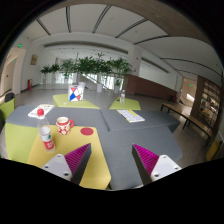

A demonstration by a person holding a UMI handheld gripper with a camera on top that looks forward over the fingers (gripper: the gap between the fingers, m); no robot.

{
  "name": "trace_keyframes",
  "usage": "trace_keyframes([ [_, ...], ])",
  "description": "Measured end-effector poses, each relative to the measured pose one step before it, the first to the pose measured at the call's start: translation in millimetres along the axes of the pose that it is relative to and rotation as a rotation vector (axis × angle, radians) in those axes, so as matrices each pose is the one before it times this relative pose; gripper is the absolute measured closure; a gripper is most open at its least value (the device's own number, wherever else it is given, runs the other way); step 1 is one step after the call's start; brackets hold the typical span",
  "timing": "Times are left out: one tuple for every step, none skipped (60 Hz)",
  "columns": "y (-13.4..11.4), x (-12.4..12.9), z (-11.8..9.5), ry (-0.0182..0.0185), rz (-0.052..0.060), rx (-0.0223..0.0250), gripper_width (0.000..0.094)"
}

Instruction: Pour water

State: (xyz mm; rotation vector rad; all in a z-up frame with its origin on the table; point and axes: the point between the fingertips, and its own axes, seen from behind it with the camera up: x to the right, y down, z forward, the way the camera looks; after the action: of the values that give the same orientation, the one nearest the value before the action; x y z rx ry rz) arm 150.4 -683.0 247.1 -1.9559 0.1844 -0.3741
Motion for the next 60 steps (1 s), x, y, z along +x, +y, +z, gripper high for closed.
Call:
trace_keyframes([
  [0.53,0.1,0.03,0.00053,-0.0005,-0.00116,0.0081],
  [0.7,-0.01,0.12,0.00049,-0.0004,-0.00184,0.0083],
  [0.76,-0.16,0.35,0.00047,-0.0005,-0.00249,0.0083],
  [0.65,-0.39,0.5,0.00063,0.0,-0.0024,0.0083],
  [0.68,-0.64,0.79,0.0007,-0.0002,-0.0023,0.0084],
  [1.32,-0.79,0.81,0.00057,0.0003,-0.00246,0.0085],
  [1.39,-1.01,0.94,0.00011,-0.0002,-0.00264,0.0085],
  [5.2,1.53,-3.18,-0.00165,0.0011,-0.00322,0.0085],
  [3.47,-1.95,0.24,-0.00154,-0.0002,-0.00313,0.0084],
  [2.61,-1.94,0.56,-0.00149,-0.0009,-0.00321,0.0085],
  [3.08,-1.34,-0.25,-0.00231,-0.0006,-0.00354,0.0085],
  [3.21,-1.97,0.81,-0.00272,-0.0007,-0.00372,0.0086],
  [4.41,-2.33,0.16,-0.00254,-0.0005,-0.00437,0.0085],
  [3.98,-2.62,-0.14,-0.00275,-0.0004,-0.00425,0.0084],
  [4.15,-3.1,-0.03,-0.00343,-0.0002,-0.00419,0.0083],
  [4.38,-3.59,0.13,-0.005,-0.0007,-0.00419,0.0083],
  [4.52,-3.53,0.04,-0.00633,-0.0006,-0.00416,0.0082],
  [4.34,-4.42,-0.17,-0.00748,-0.0006,-0.0041,0.0082],
  [4.61,-4.76,0.31,-0.00856,-0.0011,-0.0033,0.0083],
  [3.46,-5.79,-0.05,-0.01035,-0.0018,-0.00281,0.0083],
  [3.49,-5.95,-0.14,-0.01157,-0.0017,-0.00196,0.0084],
  [3.57,-6.68,0.03,-0.01234,-0.0015,-0.00177,0.0083],
  [3.75,-7.15,-0.61,-0.01155,-0.0008,-0.0021,0.0083],
  [3.13,-7.27,-0.18,-0.01146,-0.0006,-0.00189,0.0083],
  [2.7,-7.58,0.32,-0.01166,-0.001,-0.00125,0.008],
  [2.41,-8.29,0.23,-0.0123,-0.0023,-0.00083,0.0081],
  [1.65,-8.48,0.59,-0.01232,-0.0029,0.00002,0.0082],
  [0.74,-8.22,0.54,-0.01147,-0.0026,0.0008,0.0082],
  [0.62,-8.38,0.96,-0.01091,-0.0025,0.00186,0.0081],
  [0.31,-8.77,0.76,-0.01071,-0.003,0.003,0.0081],
  [-0.98,-7.66,-5.59,-0.00983,-0.0028,0.00287,0.0082],
  [-1.26,-8.97,2.21,-0.01063,-0.0019,0.00425,0.0081],
  [-1.22,-9.44,2.22,-0.0113,-0.0015,0.00473,0.0081],
  [-1.54,-9.21,3.76,-0.01174,-0.0007,0.0051,0.0081],
  [-1.97,-9.51,3.51,-0.01165,0.0005,0.00549,0.0083],
  [-2.59,-8.88,3.31,-0.01068,0.0015,0.00553,0.0082],
  [-2.52,-8.98,3.64,-0.01038,0.0034,0.00498,0.0081],
  [-2.78,-8.7,3.94,-0.01078,0.0041,0.00497,0.0084],
  [-2.92,-8.32,4.22,-0.01088,0.0055,0.00527,0.0083],
  [-3.13,-8.11,4.59,-0.01076,0.0057,0.00521,0.0084],
  [-2.97,-8.02,5.43,-0.00982,0.0058,0.00517,0.0085],
  [-2.93,-7.42,5.35,-0.00886,0.0048,0.00437,0.0086],
  [-2.49,-6.48,5.62,-0.00703,0.0045,0.00413,0.0088],
  [-2.7,-6.17,5.74,-0.00532,0.0045,0.00391,0.0085],
  [-2.16,-6.12,5.81,-0.00425,0.0037,0.00325,0.0086],
  [-2.22,-5.48,5.3,-0.00463,0.0026,0.0034,0.0084],
  [-1.92,-4.79,5.45,-0.00337,0.0027,0.00381,0.0086],
  [-2.1,-3.95,5.99,-0.00239,0.002,0.00361,0.0087],
  [-1.91,-3.12,6.07,-0.00035,0.0002,0.00446,0.0088],
  [-1.99,-2.34,6.18,0.00061,-0.0013,0.00619,0.0085],
  [-2.52,-1.92,5.76,0.00165,-0.0028,0.00738,0.0084],
  [-2.41,-1.63,6.31,0.00242,-0.0039,0.00798,0.0083],
  [-1.73,-0.79,5.68,0.00331,-0.0047,0.00827,0.0085],
  [-1.71,-0.23,6.2,0.00415,-0.0046,0.00799,0.0086],
  [-2.01,-0.12,6.37,0.00543,-0.004,0.00838,0.0088],
  [-1.35,-0.2,6.26,0.00515,-0.0034,0.00738,0.0087],
  [-0.79,-0.63,5.98,0.00434,-0.0033,0.00509,0.0086],
  [-0.36,-3.44,7.99,0.00446,-0.0021,0.00329,0.0095],
  [-0.54,-0.64,5.75,0.00362,-0.0009,0.00344,0.01],
  [-0.18,-0.56,5.87,0.00353,0.0008,0.00438,0.0107],
])
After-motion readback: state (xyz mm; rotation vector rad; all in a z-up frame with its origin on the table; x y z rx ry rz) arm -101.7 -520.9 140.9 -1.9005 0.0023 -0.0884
